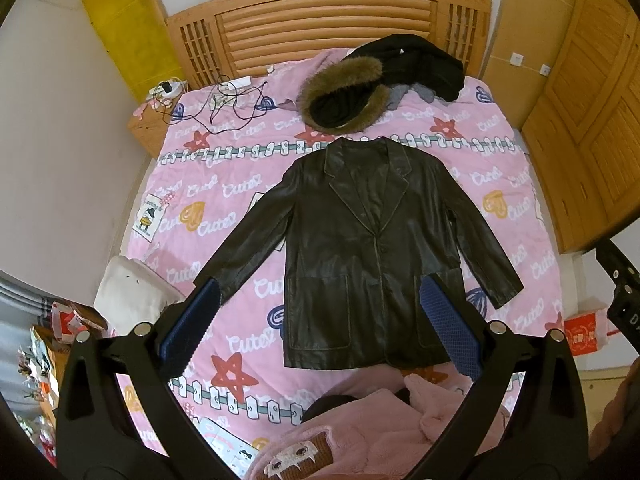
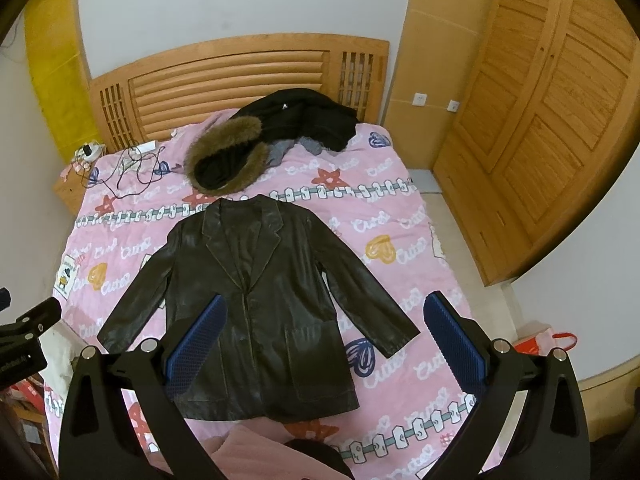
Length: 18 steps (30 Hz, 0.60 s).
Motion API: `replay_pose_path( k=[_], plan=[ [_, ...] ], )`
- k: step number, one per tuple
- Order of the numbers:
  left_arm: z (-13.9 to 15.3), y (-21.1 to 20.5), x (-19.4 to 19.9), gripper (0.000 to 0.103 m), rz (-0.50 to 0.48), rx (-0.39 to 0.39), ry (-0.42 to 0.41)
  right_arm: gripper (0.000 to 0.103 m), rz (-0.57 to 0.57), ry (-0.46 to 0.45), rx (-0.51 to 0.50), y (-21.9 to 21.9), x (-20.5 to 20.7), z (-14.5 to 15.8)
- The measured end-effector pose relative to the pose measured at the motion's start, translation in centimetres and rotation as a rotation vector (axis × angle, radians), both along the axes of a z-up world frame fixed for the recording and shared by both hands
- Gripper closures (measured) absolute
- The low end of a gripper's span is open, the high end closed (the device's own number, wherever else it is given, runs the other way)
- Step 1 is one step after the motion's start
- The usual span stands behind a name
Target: Fold large clothes
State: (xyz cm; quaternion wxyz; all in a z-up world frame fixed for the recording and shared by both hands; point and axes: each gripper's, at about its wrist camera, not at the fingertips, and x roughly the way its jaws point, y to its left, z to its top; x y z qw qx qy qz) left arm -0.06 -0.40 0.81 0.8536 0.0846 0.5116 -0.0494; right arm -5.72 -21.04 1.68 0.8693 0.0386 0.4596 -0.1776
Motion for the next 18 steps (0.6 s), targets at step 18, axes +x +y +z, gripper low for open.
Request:
replay_pose_path(
  k=[18],
  plan=[
    [-1.3,2.9,0.7,0.006,0.065,-0.008,0.020,0.007,0.038,0.019,-0.008,-0.2,0.4,0.4]
  ],
)
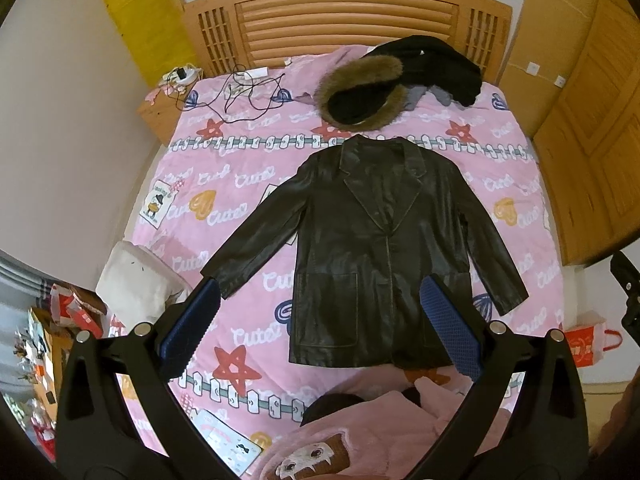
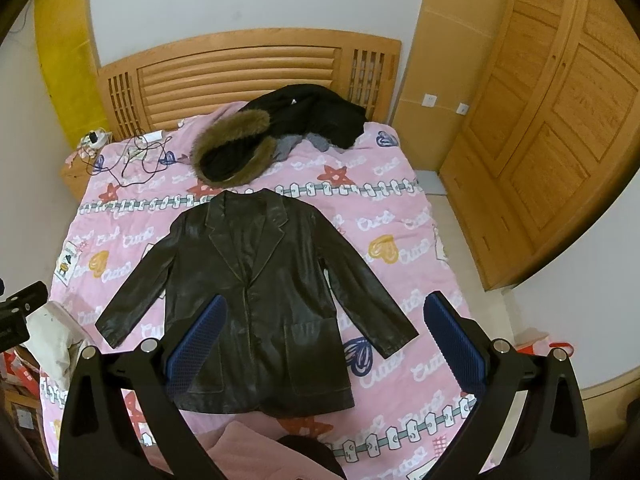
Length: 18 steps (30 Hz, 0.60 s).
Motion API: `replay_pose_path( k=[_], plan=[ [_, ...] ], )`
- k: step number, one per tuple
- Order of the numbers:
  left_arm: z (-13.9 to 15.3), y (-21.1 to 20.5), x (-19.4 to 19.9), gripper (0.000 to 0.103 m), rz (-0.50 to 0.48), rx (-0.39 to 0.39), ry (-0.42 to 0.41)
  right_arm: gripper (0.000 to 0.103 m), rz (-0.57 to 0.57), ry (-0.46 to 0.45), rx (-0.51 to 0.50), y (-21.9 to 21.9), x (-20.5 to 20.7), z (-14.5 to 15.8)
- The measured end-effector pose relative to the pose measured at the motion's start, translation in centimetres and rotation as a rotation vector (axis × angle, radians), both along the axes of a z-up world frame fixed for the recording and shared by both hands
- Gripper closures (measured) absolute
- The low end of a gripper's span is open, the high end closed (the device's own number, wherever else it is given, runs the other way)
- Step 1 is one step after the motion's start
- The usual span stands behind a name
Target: Fold large clothes
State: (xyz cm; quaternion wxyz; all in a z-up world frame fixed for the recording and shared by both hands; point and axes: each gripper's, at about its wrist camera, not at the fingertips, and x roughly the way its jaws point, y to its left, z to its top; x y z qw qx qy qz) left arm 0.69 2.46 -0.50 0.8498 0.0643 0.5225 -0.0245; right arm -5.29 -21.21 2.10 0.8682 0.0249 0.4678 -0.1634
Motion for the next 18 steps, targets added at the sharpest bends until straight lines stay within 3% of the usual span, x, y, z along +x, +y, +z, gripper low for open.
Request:
replay_pose_path(
  k=[9,18],
  plan=[
    [-0.4,2.9,1.6,0.006,0.056,-0.015,0.016,0.007,0.020,0.003,-0.026,0.4,1.2,0.0],
    [-3.4,9.2,5.0,0.006,0.160,-0.012,0.042,0.007,0.043,0.029,-0.069,1.7,3.1,-0.2]
  ],
)
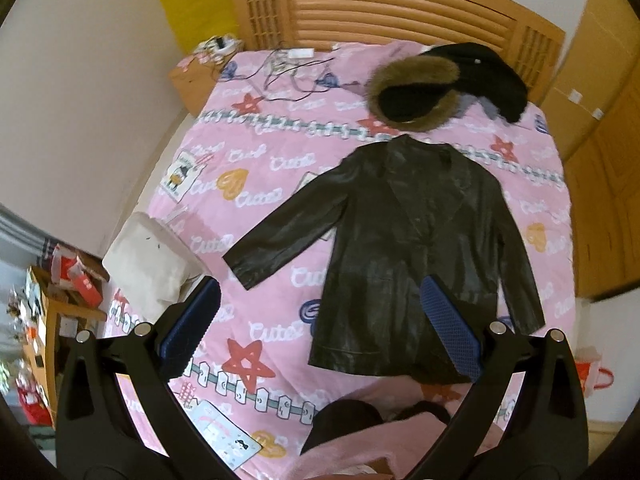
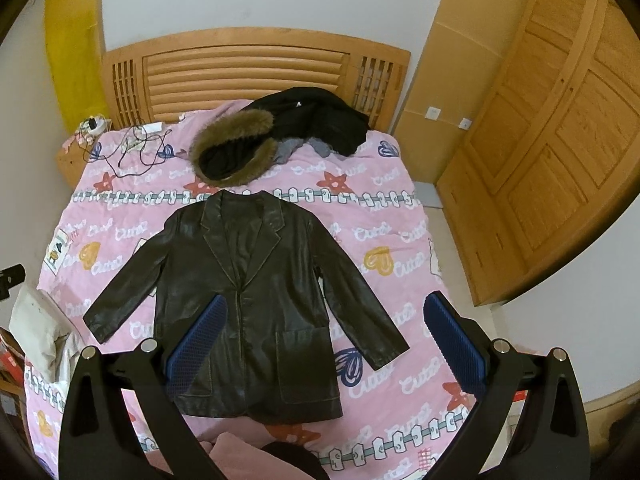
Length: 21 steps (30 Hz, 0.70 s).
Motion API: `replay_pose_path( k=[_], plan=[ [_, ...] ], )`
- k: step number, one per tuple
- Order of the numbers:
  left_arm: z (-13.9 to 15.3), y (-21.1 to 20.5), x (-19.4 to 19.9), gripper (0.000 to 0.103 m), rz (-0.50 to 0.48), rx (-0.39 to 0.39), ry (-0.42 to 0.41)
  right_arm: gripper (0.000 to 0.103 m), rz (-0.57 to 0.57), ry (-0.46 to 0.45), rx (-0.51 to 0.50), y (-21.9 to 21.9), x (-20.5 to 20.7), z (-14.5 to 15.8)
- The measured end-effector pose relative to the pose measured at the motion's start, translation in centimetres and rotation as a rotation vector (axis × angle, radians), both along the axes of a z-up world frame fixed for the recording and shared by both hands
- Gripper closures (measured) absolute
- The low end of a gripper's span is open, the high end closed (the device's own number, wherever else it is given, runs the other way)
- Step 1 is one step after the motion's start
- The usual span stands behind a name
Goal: Fold large clothes
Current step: 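Grasp the leather jacket sleeve cuff with the left tool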
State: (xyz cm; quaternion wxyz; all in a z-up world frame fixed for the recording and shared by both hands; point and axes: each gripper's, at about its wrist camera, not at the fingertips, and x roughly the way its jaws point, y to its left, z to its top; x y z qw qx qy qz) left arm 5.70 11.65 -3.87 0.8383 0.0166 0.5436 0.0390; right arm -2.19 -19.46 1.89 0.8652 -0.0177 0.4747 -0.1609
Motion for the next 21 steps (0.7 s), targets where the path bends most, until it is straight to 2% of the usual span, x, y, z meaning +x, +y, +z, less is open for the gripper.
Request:
replay_pose_path(
  k=[7,11,17,21],
  plan=[
    [-5.7,7.2,3.3,0.006,0.140,-0.094,0.101,0.007,0.018,0.031,-0.023,2.1,1.5,-0.7],
    [-10.9,11.3,4.9,0.006,0.234,-0.118,0.151,0.007,0.057,0.066,-0.012,4.4,3.2,-2.5],
    [-21.3,17.1,7.0,0.006,0.380,-0.173,0.231,0.007,0.172,0.137,0.005,9.5,5.9,-7.3],
    [-29.7,21.3,8.3,0.006,0.484,-0.131,0.274,0.007,0.249,0.169,0.022,13.0,8.1,-12.9]
  ],
)
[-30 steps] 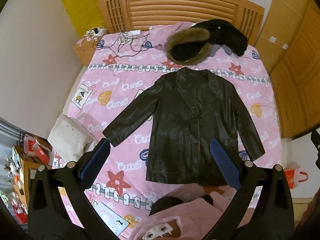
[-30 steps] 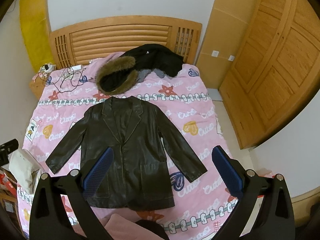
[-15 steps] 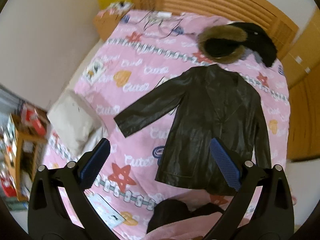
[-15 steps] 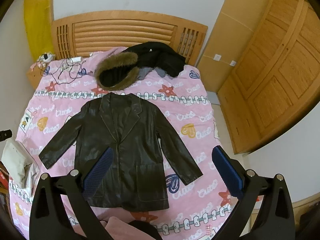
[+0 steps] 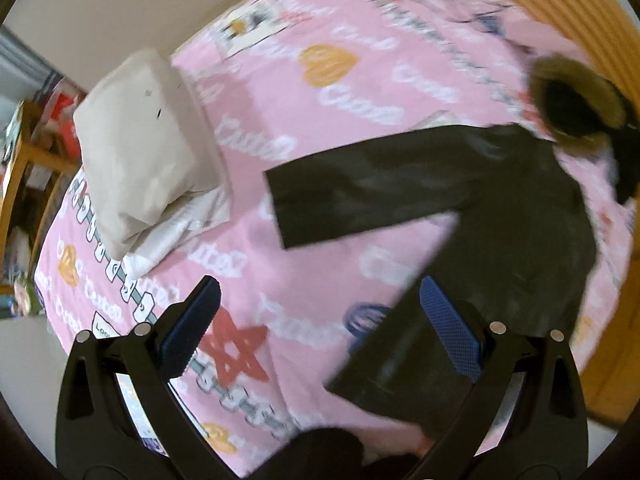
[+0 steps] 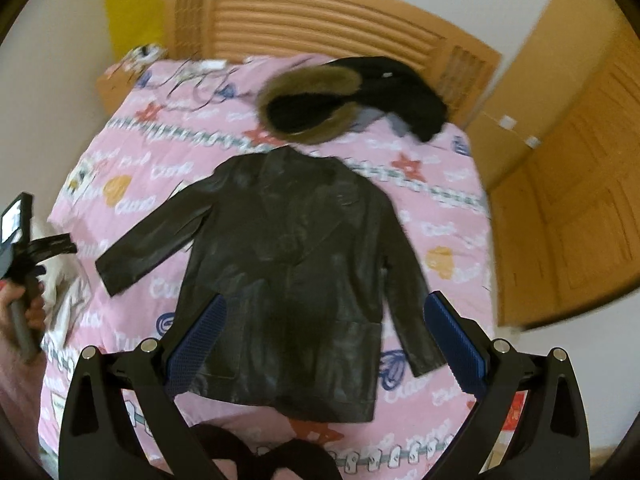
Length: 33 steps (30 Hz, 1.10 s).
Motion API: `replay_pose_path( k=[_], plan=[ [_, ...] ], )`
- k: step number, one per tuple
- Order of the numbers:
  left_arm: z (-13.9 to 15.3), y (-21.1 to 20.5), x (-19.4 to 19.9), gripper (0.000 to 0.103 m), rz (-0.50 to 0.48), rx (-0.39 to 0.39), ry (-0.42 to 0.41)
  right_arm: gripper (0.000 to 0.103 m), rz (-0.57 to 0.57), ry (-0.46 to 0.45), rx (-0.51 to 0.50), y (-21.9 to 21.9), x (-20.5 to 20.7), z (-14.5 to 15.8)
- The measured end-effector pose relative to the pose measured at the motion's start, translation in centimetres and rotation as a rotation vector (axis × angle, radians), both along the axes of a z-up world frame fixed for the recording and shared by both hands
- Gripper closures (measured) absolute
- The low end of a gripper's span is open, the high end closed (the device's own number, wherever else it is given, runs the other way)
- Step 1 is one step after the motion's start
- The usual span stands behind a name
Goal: Fold large clothes
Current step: 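Grasp the leather jacket sleeve cuff with the left tool, then fold the held sleeve across the jacket body with the left tool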
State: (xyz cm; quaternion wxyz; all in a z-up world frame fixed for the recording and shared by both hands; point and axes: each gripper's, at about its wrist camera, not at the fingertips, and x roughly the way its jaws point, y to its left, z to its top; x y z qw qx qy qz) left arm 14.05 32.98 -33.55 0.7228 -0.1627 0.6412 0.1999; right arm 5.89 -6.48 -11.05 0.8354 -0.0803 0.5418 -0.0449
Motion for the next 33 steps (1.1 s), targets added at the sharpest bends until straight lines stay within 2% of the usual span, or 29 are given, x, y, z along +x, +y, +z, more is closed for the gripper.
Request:
replay_pose_path(
  k=[4,5,9,10,14,17,19,22,24,27,29,31,32,33],
  plan=[
    [-8.7,3.1,1.3,0.006,0.026,0.005,0.020,0.007,0.011,0.028,0.064,2.1,1.7,-6.2],
    [-12.1,4.0,1.7,0.006,0.028,-0.018,0.024,0.007,0.009,0.052,0.080,2.6,2.2,-8.5],
    [-20.7,6.4,2.4,0.006,0.069,-0.108,0.033,0.007,0.052,0.080,0.067,4.4,2.2,-14.7],
    [-22.5,6.7,2.5,0.006,0.072,-0.125,0.039,0.007,0.065,0.088,0.061,4.6,2.0,-15.8],
    [-26.1,7.1,3.2,0.008,0.083,-0.157,0.025,0.007,0.086,0.158,0.039,4.5,0.4,-20.6],
    [-27.0,6.6,4.1,0.012,0.076,-0.142,0.019,0.007,0.072,0.193,0.028,3.7,-0.3,-23.0],
    [-26.5,5.6,4.8,0.022,0.047,-0.100,0.011,0.007,0.053,0.200,0.042,3.1,-0.5,-24.1],
    [-25.3,4.0,5.5,0.043,0.005,-0.008,0.023,0.007,0.020,0.167,0.027,2.0,-0.4,-25.4],
    [-24.3,3.4,5.6,0.073,0.003,0.073,0.039,0.007,0.024,0.139,0.039,1.4,0.0,-26.4],
    [-21.9,2.5,5.7,0.087,0.000,0.113,0.012,0.007,0.026,0.078,0.008,0.1,1.3,-29.0],
    [-19.7,1.0,6.1,0.090,-0.012,0.143,-0.025,0.007,0.015,0.048,-0.002,-1.2,2.8,-31.9],
    [-17.8,-0.6,6.3,0.092,-0.026,0.147,-0.066,0.019,-0.005,0.060,0.011,-2.8,4.5,-36.0],
    [-16.1,-2.2,6.8,0.092,-0.047,0.141,-0.101,0.036,-0.012,0.088,0.027,-3.6,5.3,-37.9],
    [-14.9,-3.5,7.2,0.093,-0.066,0.142,-0.128,0.047,-0.030,0.135,0.058,-4.5,6.1,-40.2]
  ],
)
